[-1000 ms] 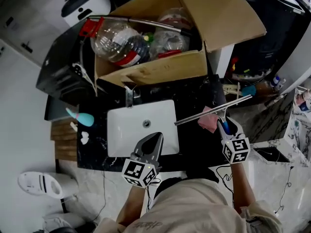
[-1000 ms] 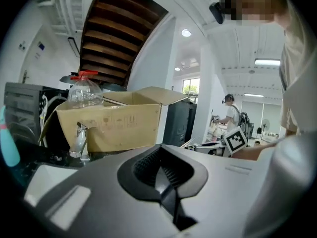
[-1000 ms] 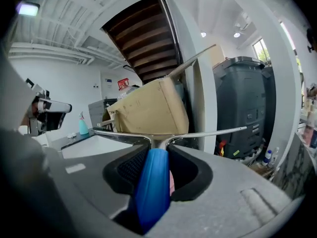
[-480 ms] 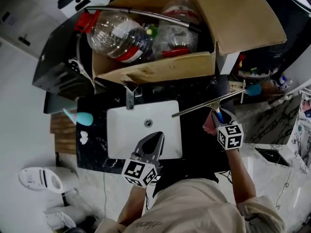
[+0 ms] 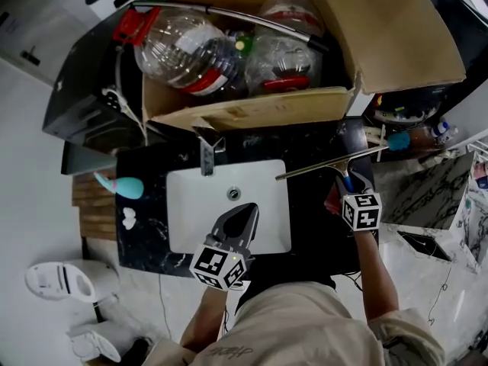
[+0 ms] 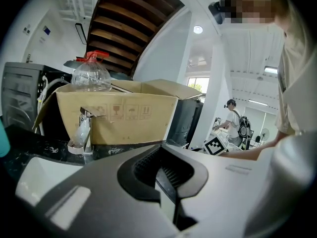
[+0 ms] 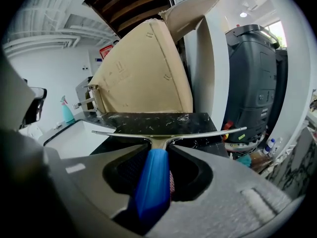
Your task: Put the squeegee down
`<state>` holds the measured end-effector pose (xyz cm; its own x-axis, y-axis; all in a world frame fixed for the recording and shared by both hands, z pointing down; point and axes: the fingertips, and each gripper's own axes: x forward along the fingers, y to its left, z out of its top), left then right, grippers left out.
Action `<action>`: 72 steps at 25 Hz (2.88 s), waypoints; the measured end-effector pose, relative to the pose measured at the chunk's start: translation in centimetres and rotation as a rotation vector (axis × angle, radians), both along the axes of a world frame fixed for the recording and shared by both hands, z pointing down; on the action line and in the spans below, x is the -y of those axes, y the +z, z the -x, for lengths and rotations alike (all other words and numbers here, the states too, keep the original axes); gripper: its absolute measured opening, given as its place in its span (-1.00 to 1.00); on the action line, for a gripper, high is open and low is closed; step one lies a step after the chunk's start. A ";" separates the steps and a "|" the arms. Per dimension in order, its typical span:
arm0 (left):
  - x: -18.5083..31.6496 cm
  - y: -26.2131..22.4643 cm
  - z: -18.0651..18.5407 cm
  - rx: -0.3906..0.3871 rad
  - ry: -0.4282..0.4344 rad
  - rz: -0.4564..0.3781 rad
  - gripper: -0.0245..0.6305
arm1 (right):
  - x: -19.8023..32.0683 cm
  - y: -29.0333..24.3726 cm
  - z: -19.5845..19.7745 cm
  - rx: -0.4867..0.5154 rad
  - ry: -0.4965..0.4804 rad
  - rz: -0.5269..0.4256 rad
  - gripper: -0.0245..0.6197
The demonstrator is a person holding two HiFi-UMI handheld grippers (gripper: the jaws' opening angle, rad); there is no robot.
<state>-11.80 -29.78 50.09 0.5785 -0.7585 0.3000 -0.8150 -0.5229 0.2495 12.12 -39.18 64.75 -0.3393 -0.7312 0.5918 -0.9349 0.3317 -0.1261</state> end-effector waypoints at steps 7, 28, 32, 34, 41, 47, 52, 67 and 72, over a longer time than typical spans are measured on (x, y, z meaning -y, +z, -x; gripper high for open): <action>0.1 0.4 0.4 -0.010 0.005 0.010 -0.88 | 0.0 0.9 0.1 -0.042 0.001 0.009 -0.51; -1.4 -1.7 0.7 -0.036 0.024 -0.053 -0.88 | -1.4 -4.3 0.0 -0.052 0.022 -0.072 -0.49; -1.3 -2.6 0.3 -0.038 0.033 -0.078 -0.88 | -2.7 -7.5 0.7 -0.006 0.001 -0.127 -0.55; -1.3 -3.2 0.0 -0.039 0.040 -0.093 -0.88 | -3.5 -9.6 1.1 0.024 -0.010 -0.169 -0.63; -1.1 -4.9 0.5 -0.030 0.039 -0.129 -0.88 | -6.6 -15.4 2.8 0.075 -0.061 -0.291 -0.82; -0.7 -6.4 1.4 -0.037 0.031 -0.164 -0.88 | -8.0 -20.2 4.7 0.048 -0.151 -0.421 -0.92; -0.1 -8.4 1.4 -0.041 0.037 -0.219 -0.88 | -8.8 -23.9 4.8 0.077 -0.156 -0.493 -0.92; -0.1 -13.6 3.0 -0.073 -0.006 -0.352 -0.88 | -9.9 -28.1 5.6 0.118 -0.177 -0.566 -0.92; -0.3 -13.1 3.3 -0.071 -0.011 -0.345 -0.88 | -10.0 -27.6 5.9 0.110 -0.183 -0.562 -0.92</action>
<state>-15.06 -29.46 37.02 0.5798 -0.8146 -0.0158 -0.8081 -0.5774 0.1161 6.19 -29.19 37.11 -0.5267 -0.8457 0.0857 -0.8476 0.5302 0.0225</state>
